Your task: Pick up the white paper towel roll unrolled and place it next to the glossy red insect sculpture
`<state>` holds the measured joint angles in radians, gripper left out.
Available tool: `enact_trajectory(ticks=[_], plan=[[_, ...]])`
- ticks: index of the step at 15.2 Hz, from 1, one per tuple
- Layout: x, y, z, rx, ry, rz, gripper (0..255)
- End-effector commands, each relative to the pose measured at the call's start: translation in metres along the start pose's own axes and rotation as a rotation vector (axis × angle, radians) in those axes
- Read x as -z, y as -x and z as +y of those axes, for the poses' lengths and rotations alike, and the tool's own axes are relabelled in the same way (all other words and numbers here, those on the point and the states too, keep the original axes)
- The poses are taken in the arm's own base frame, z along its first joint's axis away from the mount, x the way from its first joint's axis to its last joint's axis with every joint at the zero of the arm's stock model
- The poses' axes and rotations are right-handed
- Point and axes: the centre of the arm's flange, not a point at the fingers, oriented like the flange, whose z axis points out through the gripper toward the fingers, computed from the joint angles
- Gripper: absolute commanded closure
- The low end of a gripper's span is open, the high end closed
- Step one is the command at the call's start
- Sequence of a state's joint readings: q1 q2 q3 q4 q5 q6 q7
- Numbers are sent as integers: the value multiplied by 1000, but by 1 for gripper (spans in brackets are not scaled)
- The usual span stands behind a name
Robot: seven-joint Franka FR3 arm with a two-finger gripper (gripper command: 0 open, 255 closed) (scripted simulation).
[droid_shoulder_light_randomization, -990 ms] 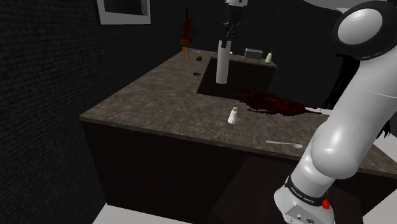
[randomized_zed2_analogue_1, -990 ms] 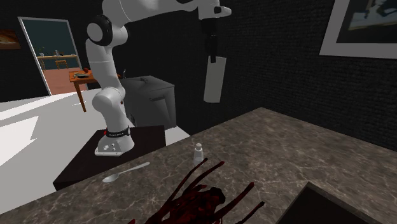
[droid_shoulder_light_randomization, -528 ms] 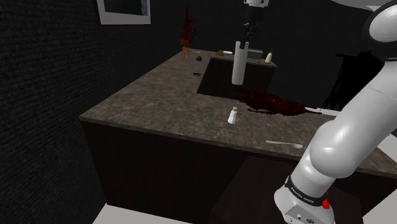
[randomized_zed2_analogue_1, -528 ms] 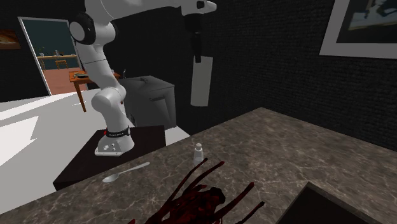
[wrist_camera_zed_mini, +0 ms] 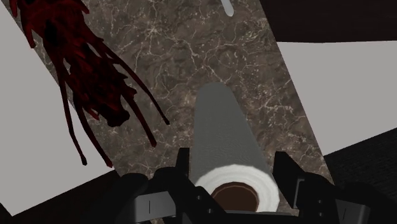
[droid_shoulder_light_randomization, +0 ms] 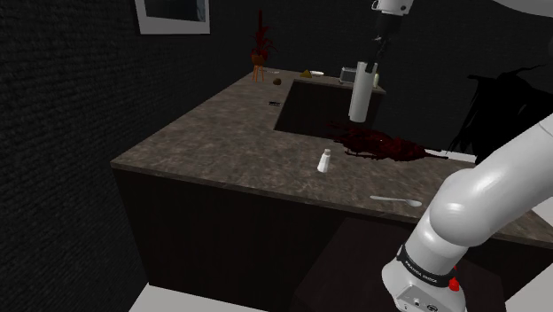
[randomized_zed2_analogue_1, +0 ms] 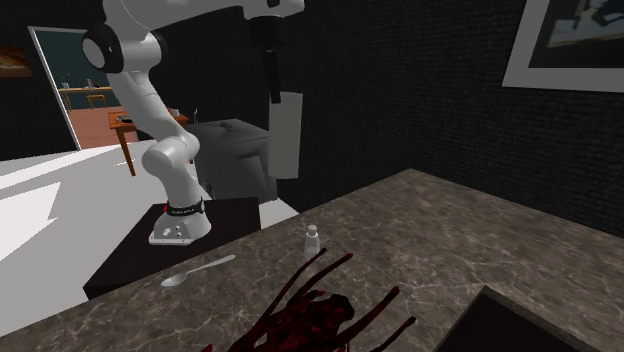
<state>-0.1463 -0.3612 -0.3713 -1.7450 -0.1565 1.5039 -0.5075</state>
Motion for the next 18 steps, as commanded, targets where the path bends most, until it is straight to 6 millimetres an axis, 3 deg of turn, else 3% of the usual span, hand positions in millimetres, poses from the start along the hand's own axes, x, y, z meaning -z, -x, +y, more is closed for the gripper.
enact_trajectory(ticks=[1, 2, 18], plan=[[0, 23, 12, 2, 0, 0, 255], [1, 33, 19, 2, 0, 0, 255], [-83, 39, 13, 2, 0, 0, 255]])
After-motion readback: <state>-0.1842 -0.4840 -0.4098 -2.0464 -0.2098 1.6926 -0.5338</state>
